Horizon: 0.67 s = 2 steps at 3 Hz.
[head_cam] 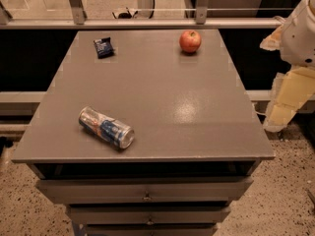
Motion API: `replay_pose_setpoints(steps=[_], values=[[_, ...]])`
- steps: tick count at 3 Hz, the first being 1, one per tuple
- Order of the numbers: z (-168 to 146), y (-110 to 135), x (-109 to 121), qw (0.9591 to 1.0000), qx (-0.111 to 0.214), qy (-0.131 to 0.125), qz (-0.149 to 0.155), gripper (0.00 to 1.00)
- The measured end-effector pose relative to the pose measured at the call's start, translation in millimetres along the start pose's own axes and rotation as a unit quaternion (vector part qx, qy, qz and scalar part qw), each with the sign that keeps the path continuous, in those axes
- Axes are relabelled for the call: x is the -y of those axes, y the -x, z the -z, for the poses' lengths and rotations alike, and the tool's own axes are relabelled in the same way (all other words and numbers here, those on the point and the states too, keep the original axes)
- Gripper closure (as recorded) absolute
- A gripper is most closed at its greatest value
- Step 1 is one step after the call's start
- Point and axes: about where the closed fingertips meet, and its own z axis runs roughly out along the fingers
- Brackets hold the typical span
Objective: Move apple near rxbar blueberry
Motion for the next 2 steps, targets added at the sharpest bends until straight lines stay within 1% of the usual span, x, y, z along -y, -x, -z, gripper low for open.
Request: replay_pose_setpoints(steps=[1,2], values=[[-0.5,-0.3,0.4,1.0000,0.001,0.000,0.000,0.00],[-15.6,-9.0,13.6,0.9995,0.028,-0.011,-0.006,0.00]])
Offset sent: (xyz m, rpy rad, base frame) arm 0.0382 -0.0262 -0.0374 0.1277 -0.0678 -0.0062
